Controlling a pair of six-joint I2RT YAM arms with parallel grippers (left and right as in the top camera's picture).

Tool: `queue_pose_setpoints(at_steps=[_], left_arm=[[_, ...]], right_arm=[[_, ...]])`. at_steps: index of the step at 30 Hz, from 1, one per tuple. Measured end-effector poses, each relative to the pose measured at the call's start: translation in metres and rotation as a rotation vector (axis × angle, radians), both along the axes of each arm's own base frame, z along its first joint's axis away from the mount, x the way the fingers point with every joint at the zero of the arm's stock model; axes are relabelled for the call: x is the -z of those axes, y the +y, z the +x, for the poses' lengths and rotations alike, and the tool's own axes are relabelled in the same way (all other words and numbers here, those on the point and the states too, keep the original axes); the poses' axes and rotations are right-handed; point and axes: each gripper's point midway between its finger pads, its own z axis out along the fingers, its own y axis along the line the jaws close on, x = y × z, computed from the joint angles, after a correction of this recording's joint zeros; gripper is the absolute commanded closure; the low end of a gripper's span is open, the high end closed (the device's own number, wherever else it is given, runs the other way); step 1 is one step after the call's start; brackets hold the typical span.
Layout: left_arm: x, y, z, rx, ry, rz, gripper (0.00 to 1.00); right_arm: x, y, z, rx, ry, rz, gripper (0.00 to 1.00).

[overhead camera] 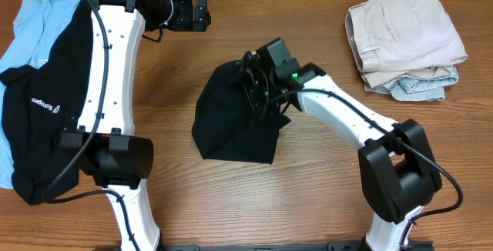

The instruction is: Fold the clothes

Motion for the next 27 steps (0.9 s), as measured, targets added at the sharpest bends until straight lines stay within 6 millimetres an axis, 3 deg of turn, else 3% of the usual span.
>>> queue_pose_setpoints(at_steps=[6, 15, 16, 17, 18, 20, 23, 27], left_arm=[[0.0, 0.0, 0.0, 0.011, -0.006, 0.009, 0.0], [0.001, 0.003, 0.001, 0.009, -0.009, 0.025, 0.0], [0.001, 0.003, 0.001, 0.01, -0.009, 0.026, 0.0], [0.001, 0.003, 0.001, 0.009, -0.01, 0.028, 0.0], [0.001, 0.004, 0.001, 0.008, -0.01, 0.029, 0.0], [0.001, 0.004, 0.001, 0.008, -0.01, 0.03, 0.0], [0.001, 0.004, 0.001, 0.006, -0.011, 0.033, 0.0], [0.001, 0.005, 0.001, 0.005, -0.011, 0.035, 0.0]], right_arm=[[-0.045, 0.004, -0.015, -0.024, 0.07, -0.022, 0.96], [-0.021, -0.044, -0.098, 0.01, 0.437, -0.243, 0.96], [-0.017, -0.048, -0.103, 0.019, 0.463, -0.261, 0.75], [-0.013, -0.053, -0.109, 0.029, 0.49, -0.281, 0.42], [-0.009, -0.056, -0.113, 0.038, 0.511, -0.293, 0.22], [0.001, -0.062, -0.123, 0.05, 0.548, -0.321, 0.13], [0.009, -0.069, -0.131, 0.061, 0.58, -0.347, 0.13], [0.009, -0.069, -0.123, 0.088, 0.564, -0.334, 0.17]])
